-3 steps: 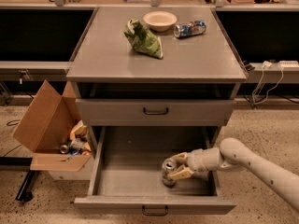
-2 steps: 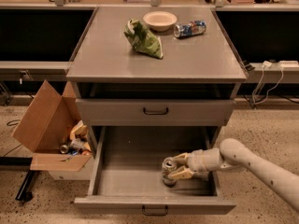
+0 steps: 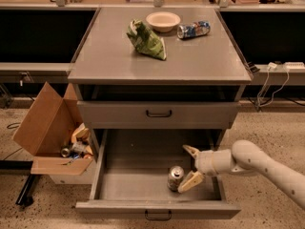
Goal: Place 7up can into middle drawer
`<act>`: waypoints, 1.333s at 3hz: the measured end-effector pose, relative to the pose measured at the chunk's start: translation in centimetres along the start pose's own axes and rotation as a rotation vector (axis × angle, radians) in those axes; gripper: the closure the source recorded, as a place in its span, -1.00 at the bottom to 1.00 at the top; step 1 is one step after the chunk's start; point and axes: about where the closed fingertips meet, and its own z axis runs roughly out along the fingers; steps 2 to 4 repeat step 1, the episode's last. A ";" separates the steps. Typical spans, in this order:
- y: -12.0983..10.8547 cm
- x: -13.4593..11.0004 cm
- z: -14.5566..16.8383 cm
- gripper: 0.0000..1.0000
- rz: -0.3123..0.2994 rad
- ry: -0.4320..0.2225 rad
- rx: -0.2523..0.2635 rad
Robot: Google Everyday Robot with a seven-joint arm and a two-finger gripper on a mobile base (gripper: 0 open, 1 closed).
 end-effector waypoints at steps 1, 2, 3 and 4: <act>1.4 -4.1 -4.2 -1.00 -0.099 -0.009 0.074; 1.4 -4.1 -4.2 -1.00 -0.099 -0.009 0.074; 1.4 -4.1 -4.2 -1.00 -0.099 -0.009 0.074; 1.4 -4.1 -4.2 -1.00 -0.099 -0.009 0.074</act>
Offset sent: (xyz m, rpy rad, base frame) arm 0.0000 0.0000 0.0000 0.0000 0.0000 0.0000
